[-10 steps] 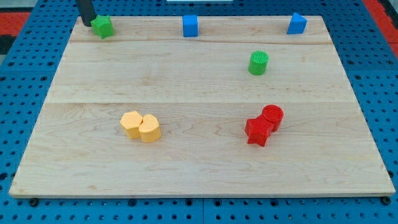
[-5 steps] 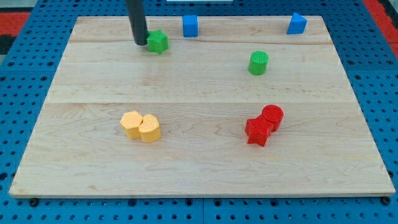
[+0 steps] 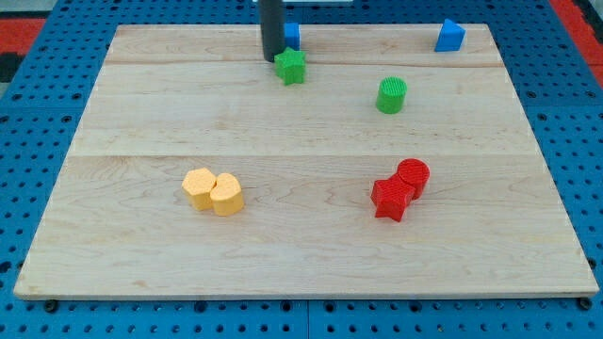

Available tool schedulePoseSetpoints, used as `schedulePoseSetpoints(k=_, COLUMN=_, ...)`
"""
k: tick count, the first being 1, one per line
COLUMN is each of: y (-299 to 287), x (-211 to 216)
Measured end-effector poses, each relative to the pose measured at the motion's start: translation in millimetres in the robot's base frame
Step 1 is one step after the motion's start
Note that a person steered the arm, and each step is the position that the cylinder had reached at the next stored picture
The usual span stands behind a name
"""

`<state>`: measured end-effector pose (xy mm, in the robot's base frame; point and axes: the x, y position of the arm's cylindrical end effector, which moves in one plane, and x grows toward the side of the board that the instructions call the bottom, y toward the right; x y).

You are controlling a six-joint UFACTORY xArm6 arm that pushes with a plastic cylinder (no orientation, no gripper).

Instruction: Push green star closer to the green circle

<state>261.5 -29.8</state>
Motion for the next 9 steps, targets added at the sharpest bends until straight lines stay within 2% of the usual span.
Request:
schedulePoseSetpoints(k=2, y=33.6, x=20.9)
schedulePoseSetpoints(k=5, y=5.7, x=37.5)
schedulePoseSetpoints(k=9, y=47.2, x=69.4)
